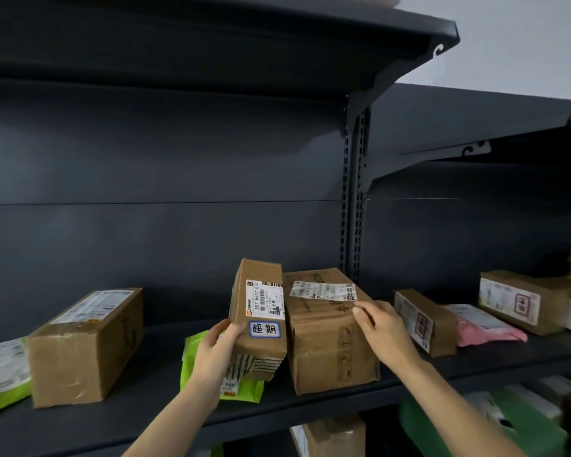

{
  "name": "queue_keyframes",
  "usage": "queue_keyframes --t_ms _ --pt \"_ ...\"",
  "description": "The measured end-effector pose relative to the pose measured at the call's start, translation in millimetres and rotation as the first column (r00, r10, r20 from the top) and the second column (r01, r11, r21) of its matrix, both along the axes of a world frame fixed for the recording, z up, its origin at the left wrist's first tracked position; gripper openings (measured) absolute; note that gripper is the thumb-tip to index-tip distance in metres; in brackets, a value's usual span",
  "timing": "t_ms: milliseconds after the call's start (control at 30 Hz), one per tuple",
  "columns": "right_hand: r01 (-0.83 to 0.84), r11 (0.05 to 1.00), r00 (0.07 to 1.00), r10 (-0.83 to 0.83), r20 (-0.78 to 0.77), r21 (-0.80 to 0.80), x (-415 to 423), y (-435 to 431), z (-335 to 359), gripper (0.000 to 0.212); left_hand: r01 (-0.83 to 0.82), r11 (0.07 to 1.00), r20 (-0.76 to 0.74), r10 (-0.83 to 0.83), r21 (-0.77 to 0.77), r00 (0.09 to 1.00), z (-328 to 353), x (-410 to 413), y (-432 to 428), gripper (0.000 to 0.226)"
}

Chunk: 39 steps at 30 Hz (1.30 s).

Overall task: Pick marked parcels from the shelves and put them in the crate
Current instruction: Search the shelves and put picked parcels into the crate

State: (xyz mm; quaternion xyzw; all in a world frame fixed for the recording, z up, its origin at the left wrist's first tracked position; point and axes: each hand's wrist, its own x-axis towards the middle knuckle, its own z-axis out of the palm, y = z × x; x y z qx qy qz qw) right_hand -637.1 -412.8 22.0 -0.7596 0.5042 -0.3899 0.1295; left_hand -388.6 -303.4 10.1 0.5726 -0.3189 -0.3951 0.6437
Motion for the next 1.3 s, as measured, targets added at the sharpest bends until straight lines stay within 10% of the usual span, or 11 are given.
queue_keyframes --t_ms 467,1133,1300 --pt "-0.026 0.995 0.991 0.039 0.129 -0.099 10 20 -17 0.034 -0.055 0.998 -0.008 0.055 -0.027 0.998 0 10 14 0.083" --pt "0.014 0.997 1.000 -0.015 -0.007 -0.072 -16 39 -21 0.056 -0.066 0.957 0.021 0.075 -0.284 0.997 47 5 37 0.012" --pt "-0.013 0.999 0.999 0.012 -0.039 -0.035 -67 42 -29 0.055 -0.048 0.932 0.150 0.108 -0.359 0.983 63 -57 43 0.046"
